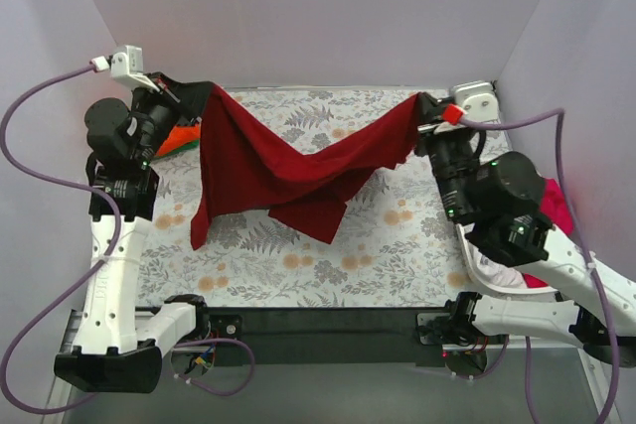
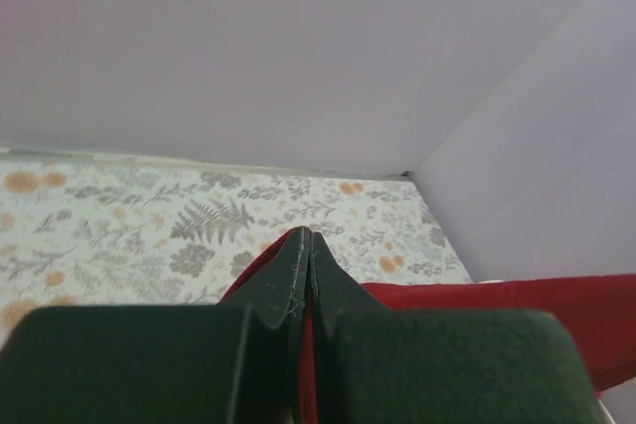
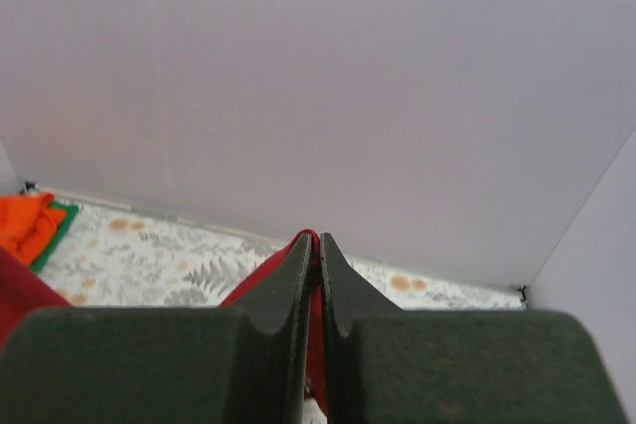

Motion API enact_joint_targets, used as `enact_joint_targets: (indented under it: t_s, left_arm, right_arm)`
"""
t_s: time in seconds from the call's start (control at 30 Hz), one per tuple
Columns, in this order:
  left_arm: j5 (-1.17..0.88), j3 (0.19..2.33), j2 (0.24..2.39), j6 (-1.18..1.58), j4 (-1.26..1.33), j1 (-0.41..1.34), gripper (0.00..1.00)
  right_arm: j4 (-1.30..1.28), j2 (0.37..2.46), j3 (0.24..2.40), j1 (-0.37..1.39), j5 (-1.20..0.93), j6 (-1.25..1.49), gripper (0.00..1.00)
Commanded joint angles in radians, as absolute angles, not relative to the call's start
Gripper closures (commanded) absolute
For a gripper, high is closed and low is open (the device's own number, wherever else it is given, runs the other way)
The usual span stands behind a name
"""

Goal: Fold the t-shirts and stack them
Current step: Flatten the tshirt out

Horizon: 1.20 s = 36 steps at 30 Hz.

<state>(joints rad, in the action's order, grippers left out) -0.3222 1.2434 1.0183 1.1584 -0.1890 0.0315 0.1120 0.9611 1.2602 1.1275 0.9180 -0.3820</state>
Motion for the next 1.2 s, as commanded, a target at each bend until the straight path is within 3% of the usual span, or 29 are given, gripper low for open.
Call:
enact_joint_targets:
  t_s: [0.0,0.4,0.73,0.93,1.17]
  left_arm:
    - [-0.495,1.403,1.009,1.141,-0.235,0.026,1.0]
    - [-0.715,1.678,0.956,1.169,-0.324,0.026,1.0]
    - [-0.704,1.865,0.931,1.273,-0.267,0.028,1.0]
    - [-0.698,1.934,0.962,1.301,-0.262,0.026,1.0]
    - [-0.606,1.798,0.87,1.298,-0.219,0.026,1.0]
  right_arm:
    - [0.176,0.936,1.36,1.127,0.893,-0.518,0.99]
    - [-0.178,0.89,1.808,1.127,0.504,-0.443,0.99]
    - [-0.282,0.969,2.121,1.127,0.414,-0.475,0.99]
    - [-0.278,0.959,2.132,1.124,0.413,-0.494,0.99]
    - [-0.235,0.96,2.112,1.124,0.465,-0.54,0.99]
